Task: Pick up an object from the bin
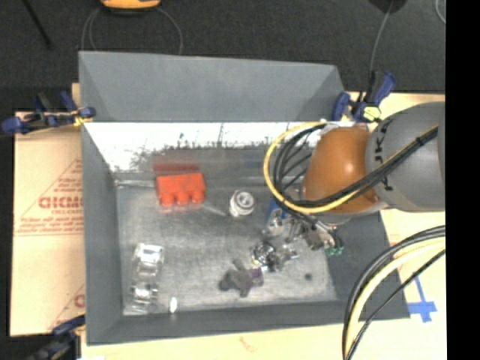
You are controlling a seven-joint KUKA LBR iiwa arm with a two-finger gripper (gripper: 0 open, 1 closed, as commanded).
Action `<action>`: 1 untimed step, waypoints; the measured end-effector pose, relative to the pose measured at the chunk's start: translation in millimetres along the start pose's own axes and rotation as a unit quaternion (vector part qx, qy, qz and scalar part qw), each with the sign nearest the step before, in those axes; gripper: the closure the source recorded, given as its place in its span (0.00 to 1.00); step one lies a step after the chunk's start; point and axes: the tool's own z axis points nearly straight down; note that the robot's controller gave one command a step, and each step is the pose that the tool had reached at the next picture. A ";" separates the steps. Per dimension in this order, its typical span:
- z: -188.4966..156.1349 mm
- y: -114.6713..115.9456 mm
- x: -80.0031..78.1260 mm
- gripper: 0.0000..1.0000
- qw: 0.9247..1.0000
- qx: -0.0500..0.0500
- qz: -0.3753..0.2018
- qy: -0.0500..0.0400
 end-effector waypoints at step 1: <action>-130.0 -53.2 -15.3 1.00 1.000 0.000 -0.022 0.004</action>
Offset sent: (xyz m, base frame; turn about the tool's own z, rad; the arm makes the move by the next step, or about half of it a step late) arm 0.0214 -0.0443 0.1250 -0.0493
